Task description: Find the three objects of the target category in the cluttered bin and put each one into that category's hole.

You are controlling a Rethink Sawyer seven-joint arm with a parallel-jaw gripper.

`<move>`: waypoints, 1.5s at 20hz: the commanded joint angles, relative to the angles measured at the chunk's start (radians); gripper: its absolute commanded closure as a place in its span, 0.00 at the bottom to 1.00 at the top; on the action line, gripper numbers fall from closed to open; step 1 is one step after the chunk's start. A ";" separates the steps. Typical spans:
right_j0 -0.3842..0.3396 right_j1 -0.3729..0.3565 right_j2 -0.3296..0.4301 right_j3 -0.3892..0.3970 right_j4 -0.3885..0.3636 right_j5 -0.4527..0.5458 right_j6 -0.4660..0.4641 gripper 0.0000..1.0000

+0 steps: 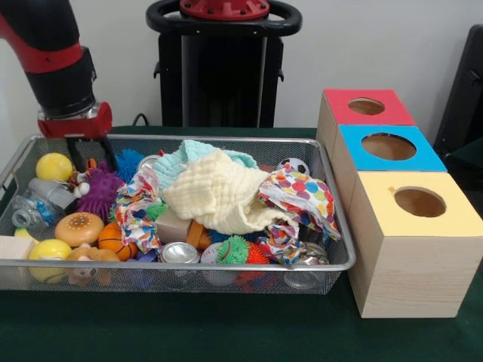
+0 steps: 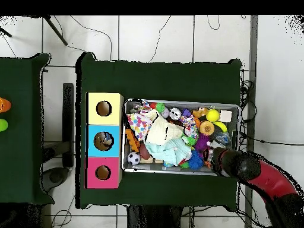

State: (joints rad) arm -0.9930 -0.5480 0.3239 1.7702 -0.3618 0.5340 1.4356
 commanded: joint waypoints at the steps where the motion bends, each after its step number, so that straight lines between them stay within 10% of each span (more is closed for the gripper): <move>1: 0.096 -0.085 -0.007 -0.017 0.034 0.202 0.060 0.00; 18: 0.061 0.158 0.027 -0.312 -0.003 0.254 -0.077 0.00; 30: 0.073 0.105 0.022 -0.310 0.002 0.330 -0.072 0.00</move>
State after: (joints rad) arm -0.9234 -0.4366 0.3160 1.4988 -0.3581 0.7229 1.4356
